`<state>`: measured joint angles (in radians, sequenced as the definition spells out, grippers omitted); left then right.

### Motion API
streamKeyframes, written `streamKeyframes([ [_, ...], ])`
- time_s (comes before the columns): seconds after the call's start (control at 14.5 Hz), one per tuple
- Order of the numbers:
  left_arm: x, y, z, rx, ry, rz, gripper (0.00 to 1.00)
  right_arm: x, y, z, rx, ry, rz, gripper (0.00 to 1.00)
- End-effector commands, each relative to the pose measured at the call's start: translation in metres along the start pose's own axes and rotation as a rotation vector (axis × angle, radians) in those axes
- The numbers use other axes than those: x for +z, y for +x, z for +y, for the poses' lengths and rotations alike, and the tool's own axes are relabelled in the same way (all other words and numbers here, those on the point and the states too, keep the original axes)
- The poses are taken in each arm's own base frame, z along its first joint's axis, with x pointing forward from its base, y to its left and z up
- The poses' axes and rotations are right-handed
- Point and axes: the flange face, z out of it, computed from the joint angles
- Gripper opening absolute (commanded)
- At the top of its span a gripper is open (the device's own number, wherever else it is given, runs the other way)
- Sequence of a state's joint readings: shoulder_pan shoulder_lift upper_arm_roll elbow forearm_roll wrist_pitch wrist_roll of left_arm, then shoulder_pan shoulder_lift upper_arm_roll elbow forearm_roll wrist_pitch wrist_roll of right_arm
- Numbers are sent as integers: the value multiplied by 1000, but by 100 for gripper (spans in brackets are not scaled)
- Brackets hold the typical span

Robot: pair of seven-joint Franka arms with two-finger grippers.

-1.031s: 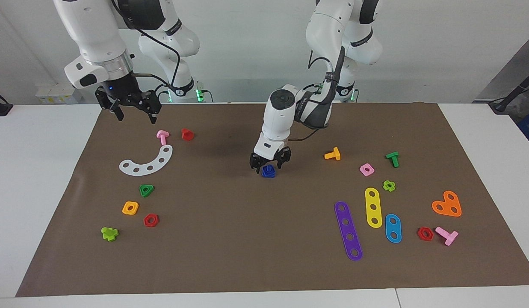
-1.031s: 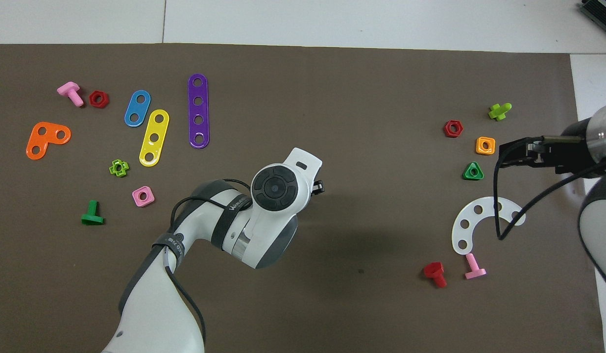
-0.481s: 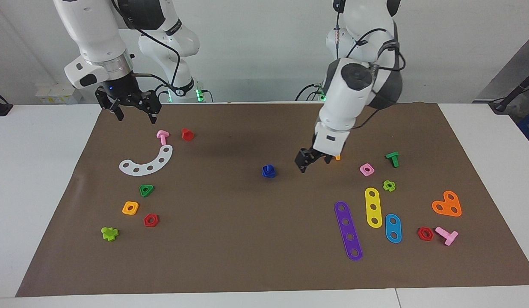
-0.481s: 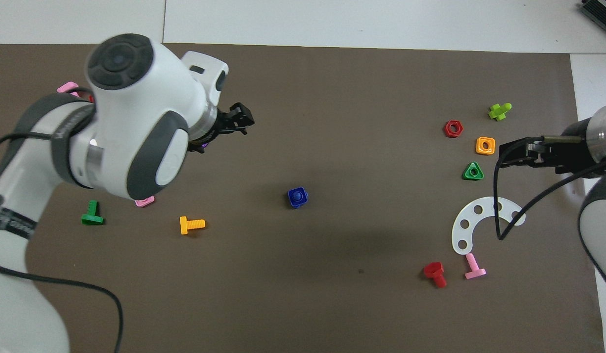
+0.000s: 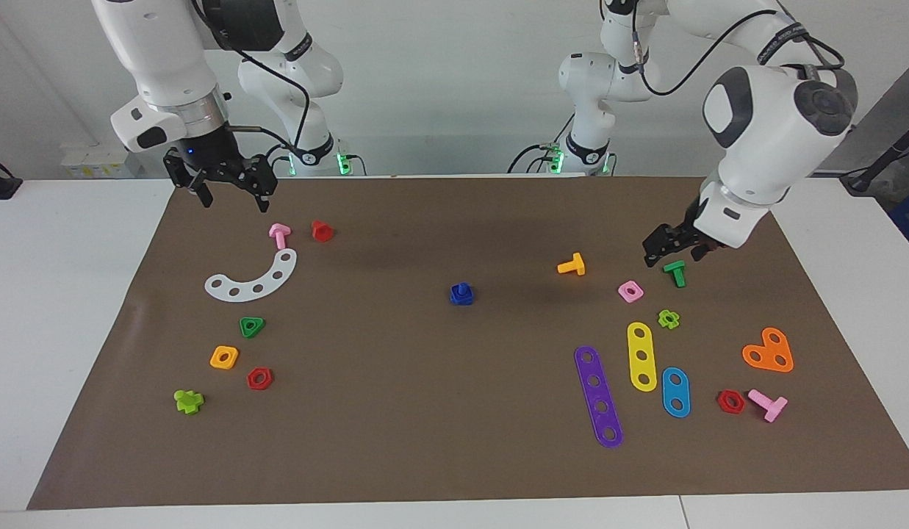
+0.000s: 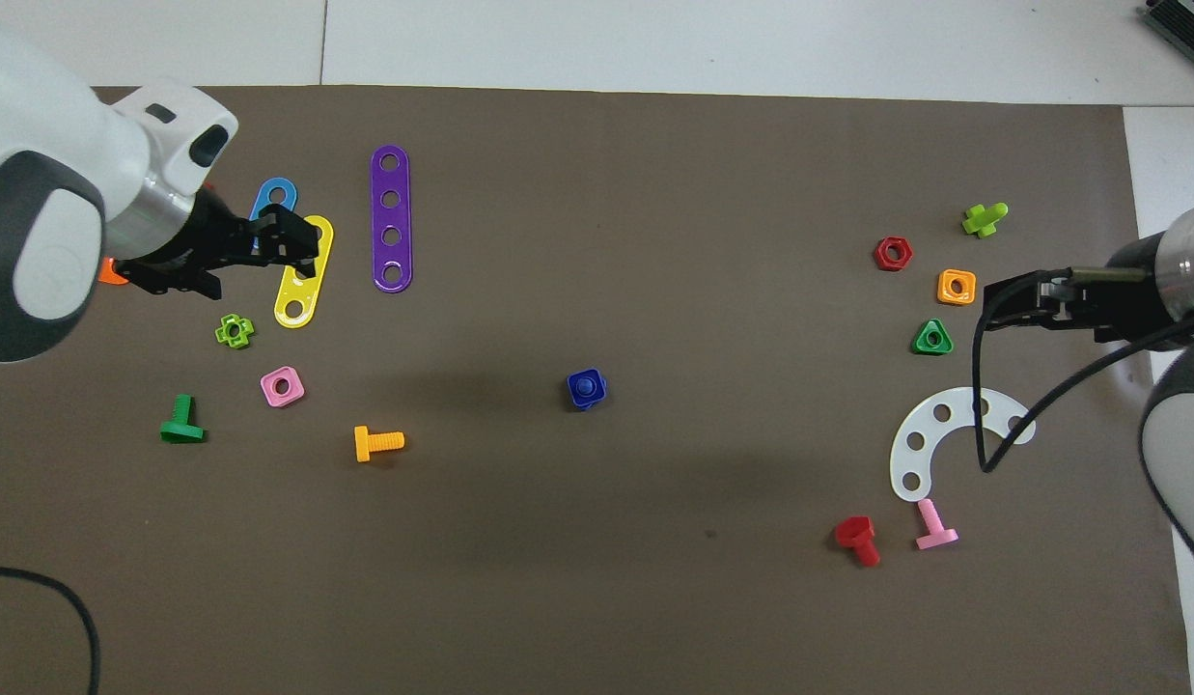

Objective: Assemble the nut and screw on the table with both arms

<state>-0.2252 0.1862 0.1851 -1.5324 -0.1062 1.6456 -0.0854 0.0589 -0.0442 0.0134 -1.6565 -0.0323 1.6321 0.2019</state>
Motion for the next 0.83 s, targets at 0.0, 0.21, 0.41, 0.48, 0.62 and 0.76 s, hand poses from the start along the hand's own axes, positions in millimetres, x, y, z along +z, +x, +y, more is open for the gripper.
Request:
streamKeyframes([
  [0.0, -38, -29, -28, 55, 36, 11, 100, -3, -4, 4, -18, 21, -4, 100],
  [0.21, -67, -59, -41, 116, 118, -12, 100, -3, -4, 4, -19, 22, -4, 100],
  [0.41, -81, -81, -56, 191, 121, -20, 100, -3, -4, 4, -18, 22, -4, 100],
  [0.48, -83, -84, -64, 182, 125, -16, 100, -3, -4, 3, -19, 21, -4, 100],
  [0.62, -84, -83, -62, 186, 129, -9, 100, -3, -4, 4, -19, 22, -4, 100],
  [0.76, -89, -82, -59, 174, 120, 16, 100, -2, -5, 3, -21, 20, -8, 100],
])
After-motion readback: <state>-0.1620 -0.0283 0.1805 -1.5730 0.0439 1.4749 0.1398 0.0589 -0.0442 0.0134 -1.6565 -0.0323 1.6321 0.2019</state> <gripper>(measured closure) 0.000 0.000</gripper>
